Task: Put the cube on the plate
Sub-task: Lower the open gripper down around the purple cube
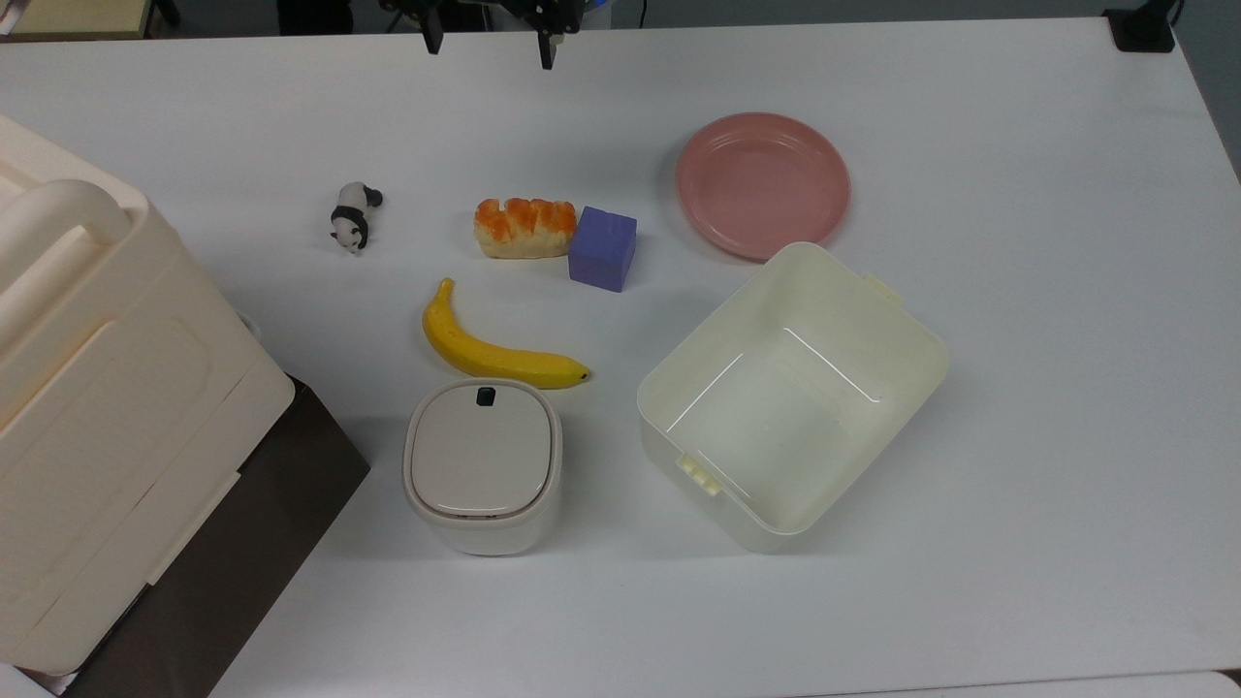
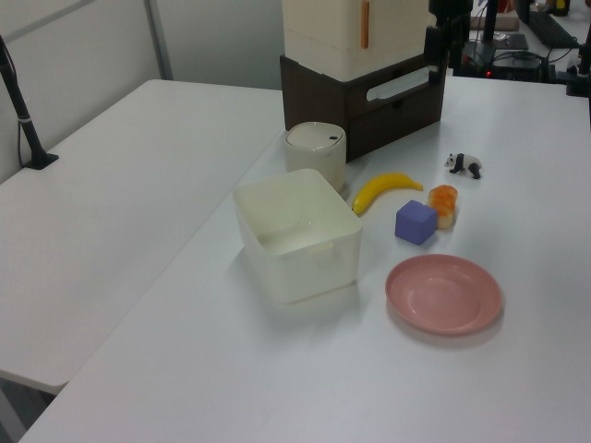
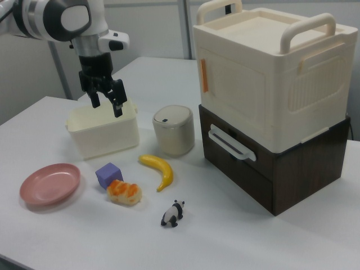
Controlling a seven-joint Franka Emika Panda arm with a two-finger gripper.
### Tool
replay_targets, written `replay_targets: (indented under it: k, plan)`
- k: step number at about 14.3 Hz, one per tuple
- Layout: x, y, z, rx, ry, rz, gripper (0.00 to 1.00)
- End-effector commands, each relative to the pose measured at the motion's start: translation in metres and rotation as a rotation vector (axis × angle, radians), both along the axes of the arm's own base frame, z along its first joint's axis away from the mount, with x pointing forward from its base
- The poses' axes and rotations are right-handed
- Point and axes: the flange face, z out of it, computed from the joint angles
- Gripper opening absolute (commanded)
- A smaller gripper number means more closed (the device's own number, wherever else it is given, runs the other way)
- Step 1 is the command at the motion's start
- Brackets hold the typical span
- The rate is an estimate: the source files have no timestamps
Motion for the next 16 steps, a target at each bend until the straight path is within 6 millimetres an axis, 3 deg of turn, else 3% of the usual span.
replay_targets:
  k: [1,5,8,13,16]
  plan:
    - [-0.007,0.007,-0.013,-0.019,0.038,-0.05,1.0]
    - [-0.011,0.024,-0.037,-0.021,0.084,-0.055,1.0]
    - [-0.008,0.026,-0.042,-0.02,0.063,-0.051,1.0]
    - [-0.001,0.054,-0.082,-0.032,0.02,0.004,1.0]
    - [0.004,0.058,-0.107,-0.084,0.018,0.002,1.0]
